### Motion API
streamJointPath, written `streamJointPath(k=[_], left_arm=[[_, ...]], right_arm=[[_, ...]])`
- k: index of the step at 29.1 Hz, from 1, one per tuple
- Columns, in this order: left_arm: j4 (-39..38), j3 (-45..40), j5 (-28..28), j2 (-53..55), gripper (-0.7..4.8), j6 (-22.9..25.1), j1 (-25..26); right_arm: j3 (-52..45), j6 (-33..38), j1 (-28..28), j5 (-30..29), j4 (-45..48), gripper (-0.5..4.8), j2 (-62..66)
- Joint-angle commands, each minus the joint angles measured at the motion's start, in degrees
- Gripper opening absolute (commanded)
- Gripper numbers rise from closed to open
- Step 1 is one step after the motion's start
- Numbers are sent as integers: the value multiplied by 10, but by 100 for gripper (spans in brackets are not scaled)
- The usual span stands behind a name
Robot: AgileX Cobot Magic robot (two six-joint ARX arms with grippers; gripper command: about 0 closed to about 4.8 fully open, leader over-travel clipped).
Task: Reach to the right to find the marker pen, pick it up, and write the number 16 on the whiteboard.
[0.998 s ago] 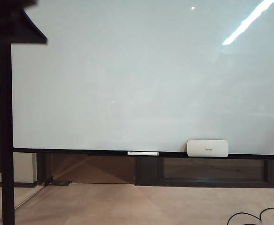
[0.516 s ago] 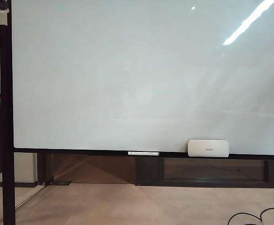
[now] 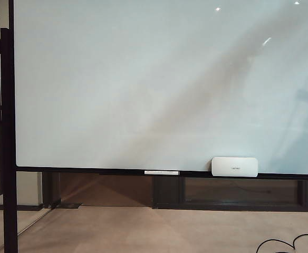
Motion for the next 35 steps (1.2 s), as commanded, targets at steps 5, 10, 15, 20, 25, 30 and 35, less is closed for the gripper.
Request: streamJointPath(k=[5, 10, 15, 20, 25, 30, 35], left_arm=[[12, 25, -16, -34, -5, 31, 0], [19, 31, -45, -37, -5, 41, 0], [35, 31, -80, -30, -5, 84, 0], [66, 31, -88, -13, -6, 122, 0], [86, 31, -104, 12, -6, 126, 0], [103, 31, -66, 45, -6, 186, 0], [122, 31, -63, 78, -6, 200, 0]], right_arm=[[3, 24, 147, -28, 3, -1, -96], [2, -25, 306, 4, -28, -1, -135], [-10, -120, 482, 97, -30, -1, -136], [-88, -115, 522, 100, 58, -1, -136], [-194, -113, 522, 99, 176, -1, -136], [-280, -113, 521, 61, 297, -1, -120], [-306, -113, 515, 25, 347, -1, -73]])
